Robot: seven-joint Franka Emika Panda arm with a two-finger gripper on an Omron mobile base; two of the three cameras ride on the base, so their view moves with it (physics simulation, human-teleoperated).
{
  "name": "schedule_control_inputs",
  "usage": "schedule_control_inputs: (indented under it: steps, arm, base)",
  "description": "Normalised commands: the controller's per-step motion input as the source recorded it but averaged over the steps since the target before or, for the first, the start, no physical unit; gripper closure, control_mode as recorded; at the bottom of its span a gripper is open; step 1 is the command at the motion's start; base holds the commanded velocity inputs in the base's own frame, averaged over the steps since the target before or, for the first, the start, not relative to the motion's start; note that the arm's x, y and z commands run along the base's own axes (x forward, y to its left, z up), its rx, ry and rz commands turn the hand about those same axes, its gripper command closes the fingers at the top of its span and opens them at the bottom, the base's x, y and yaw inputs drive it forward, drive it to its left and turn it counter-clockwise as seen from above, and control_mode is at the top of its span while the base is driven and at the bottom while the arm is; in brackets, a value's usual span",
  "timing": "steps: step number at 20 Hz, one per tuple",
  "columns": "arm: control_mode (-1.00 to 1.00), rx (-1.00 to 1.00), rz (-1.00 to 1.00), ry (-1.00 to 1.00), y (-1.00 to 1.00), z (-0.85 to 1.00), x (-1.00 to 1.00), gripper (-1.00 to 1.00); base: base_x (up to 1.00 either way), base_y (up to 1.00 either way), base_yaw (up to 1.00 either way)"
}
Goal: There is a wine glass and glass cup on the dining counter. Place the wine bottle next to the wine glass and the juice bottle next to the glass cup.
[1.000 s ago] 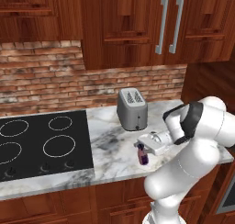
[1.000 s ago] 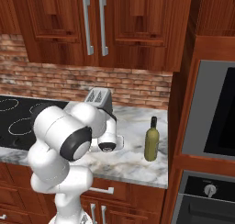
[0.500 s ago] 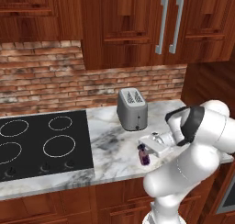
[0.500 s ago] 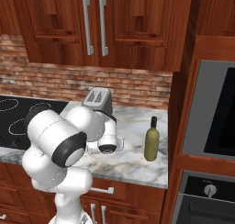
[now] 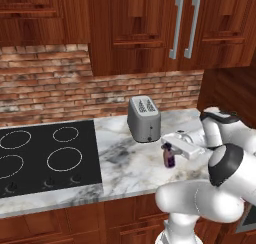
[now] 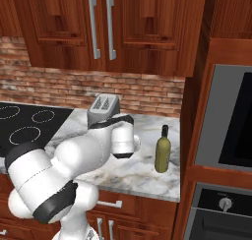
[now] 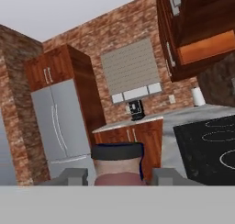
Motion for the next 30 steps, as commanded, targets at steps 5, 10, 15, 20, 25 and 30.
schedule_control_inputs:
  steps: [5, 10, 15, 20, 25, 30]
  arm:
    - [-1.0, 0.01, -0.05, -0.11, -0.05, 1.0, -0.17, 1.0]
    - [-1.0, 0.0, -0.25, -0.09, 0.01, 1.0, -0.09, 1.0]
    - [-1.0, 0.0, -0.28, -0.1, 0.01, 0.93, -0.1, 1.0]
    - [-1.0, -0.05, -0.06, 0.0, 0.08, 0.08, 0.0, 1.0]
    - [-1.0, -0.03, 0.0, 0.0, 0.03, 0.02, -0.15, 1.0]
    - [-1.0, 0.0, 0.0, 0.0, -0.01, 0.2, -0.35, 1.0]
  base:
    - [0.0, 0.0, 0.0]
    - [0.0, 0.0, 0.0]
    - [0.0, 0.0, 0.0]
    - [0.0, 0.0, 0.0]
    - [0.0, 0.0, 0.0]
    - [0.0, 0.0, 0.0]
